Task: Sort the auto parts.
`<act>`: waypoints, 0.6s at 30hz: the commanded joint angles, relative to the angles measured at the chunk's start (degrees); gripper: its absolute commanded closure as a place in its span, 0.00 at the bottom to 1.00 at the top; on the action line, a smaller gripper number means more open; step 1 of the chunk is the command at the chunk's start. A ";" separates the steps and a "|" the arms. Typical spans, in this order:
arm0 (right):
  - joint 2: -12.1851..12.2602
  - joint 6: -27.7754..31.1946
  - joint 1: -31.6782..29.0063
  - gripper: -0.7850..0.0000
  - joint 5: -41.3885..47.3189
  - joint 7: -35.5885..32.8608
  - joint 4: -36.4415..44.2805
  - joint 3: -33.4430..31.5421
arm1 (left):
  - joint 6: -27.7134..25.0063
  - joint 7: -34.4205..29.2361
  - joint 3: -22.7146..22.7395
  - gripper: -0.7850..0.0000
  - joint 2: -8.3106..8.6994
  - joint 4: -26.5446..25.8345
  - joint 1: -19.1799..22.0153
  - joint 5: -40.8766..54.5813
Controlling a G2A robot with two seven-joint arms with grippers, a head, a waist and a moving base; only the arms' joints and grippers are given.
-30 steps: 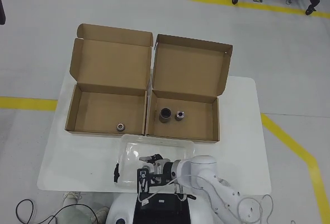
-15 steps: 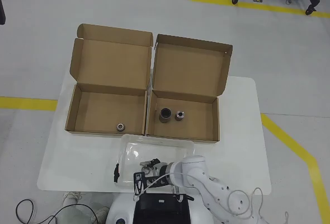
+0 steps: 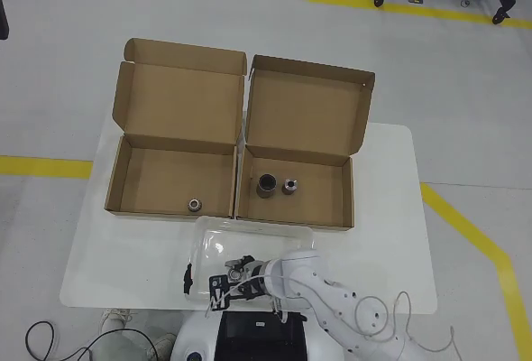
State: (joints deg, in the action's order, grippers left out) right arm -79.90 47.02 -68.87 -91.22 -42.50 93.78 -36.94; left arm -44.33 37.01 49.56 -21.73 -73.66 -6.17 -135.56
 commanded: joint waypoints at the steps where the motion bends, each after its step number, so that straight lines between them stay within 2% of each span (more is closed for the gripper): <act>1: -0.12 -0.33 0.40 0.51 0.20 -0.28 -0.48 0.45 | 0.00 0.00 0.00 0.00 0.00 0.00 0.00 0.00; 10: -0.43 -1.16 1.75 0.57 1.02 -0.27 -2.19 1.62 | 0.00 0.00 0.00 0.00 0.00 0.00 0.00 0.00; 15: -0.53 -1.50 2.29 0.65 1.40 -0.41 -2.88 2.12 | 0.00 0.00 0.00 0.00 0.00 0.00 0.00 0.00; 16: -0.54 -1.60 2.37 0.67 1.43 -0.51 -2.96 2.22 | 0.00 0.00 0.00 0.00 0.00 0.00 0.00 0.00; 18: -0.55 -2.12 2.51 0.80 1.33 -0.45 -2.81 2.27 | 0.00 0.00 0.00 0.00 0.00 0.00 0.00 0.00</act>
State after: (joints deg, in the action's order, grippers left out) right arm -80.45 45.25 -66.44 -89.80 -43.02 90.84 -34.69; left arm -44.33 37.01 49.56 -21.73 -73.66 -6.17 -135.56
